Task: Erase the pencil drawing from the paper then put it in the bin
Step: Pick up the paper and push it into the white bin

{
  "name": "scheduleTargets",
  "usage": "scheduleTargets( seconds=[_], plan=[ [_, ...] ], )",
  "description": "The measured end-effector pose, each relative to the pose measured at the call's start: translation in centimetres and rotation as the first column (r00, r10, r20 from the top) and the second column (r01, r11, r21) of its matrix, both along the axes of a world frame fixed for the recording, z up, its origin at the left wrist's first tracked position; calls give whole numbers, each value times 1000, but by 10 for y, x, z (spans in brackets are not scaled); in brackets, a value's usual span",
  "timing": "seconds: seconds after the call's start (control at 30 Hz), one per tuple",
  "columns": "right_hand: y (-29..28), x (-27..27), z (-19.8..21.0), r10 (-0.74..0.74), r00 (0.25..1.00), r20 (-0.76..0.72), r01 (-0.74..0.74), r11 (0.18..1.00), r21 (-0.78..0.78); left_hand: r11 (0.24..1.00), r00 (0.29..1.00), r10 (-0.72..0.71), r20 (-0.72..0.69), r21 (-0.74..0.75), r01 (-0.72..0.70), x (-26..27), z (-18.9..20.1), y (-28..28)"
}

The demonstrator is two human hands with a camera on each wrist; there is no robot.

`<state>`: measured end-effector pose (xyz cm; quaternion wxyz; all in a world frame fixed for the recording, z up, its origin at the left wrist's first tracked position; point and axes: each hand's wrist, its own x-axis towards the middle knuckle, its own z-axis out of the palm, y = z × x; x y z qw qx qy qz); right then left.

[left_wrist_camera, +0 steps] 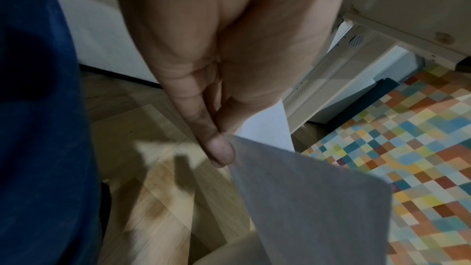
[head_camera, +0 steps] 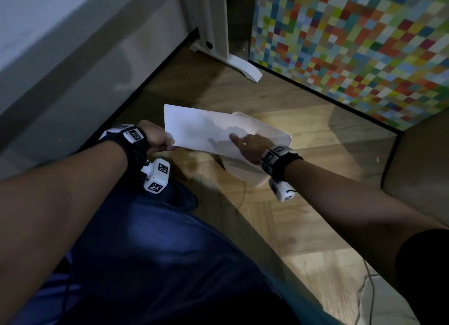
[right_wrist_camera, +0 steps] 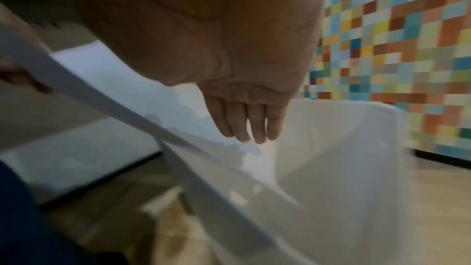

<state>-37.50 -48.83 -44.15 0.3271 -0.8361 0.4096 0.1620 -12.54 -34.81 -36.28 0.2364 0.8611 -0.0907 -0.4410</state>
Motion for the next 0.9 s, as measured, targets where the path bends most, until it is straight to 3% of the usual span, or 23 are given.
scheduleTargets(
  seconds=[0.07,0.13,0.23,0.33,0.43,0.5,0.57,0.63,0.7,0.8,0.83,0.9],
  plan=[
    [20,17,16,50,976,213,-72,993,94,1000,1000,2,-3,-5,-2,-2,-4,-2],
    [45,35,23,157,915,372,-235,956,174,1000,1000,-6,-5,-10,6,-5,-6,-4],
    [60,48,18,227,866,445,-349,913,213,1000,1000,-9,-30,-7,9,-8,-5,-6],
    [43,28,-1,192,906,377,-309,910,277,1000,999,-14,-29,-3,14,-7,-6,-7],
    [12,-6,-20,-2,994,109,-33,947,320,999,998,25,-52,-29,-26,-3,-2,-6],
    [-3,-19,-19,-79,994,-72,96,959,268,998,997,35,-69,-51,-39,-4,-1,-5],
    [-7,-16,-5,-16,991,-130,35,989,143,998,997,36,-75,-53,-40,-5,-4,-5],
    [-1,2,11,126,992,-14,-126,992,-13,998,995,38,-96,-50,-43,-8,-7,-4],
    [13,29,23,202,951,232,-197,979,-45,997,990,48,-134,-52,-55,-12,-12,-6],
    [33,57,28,427,800,421,-356,903,-241,997,983,39,-178,-64,-51,-18,-16,-9],
    [32,62,14,429,792,435,-373,903,-212,997,983,33,-183,-69,-47,-20,-16,-10],
    [15,58,-16,432,671,602,-458,881,-121,995,983,37,-182,-84,-53,-20,-15,-10]
  ],
)
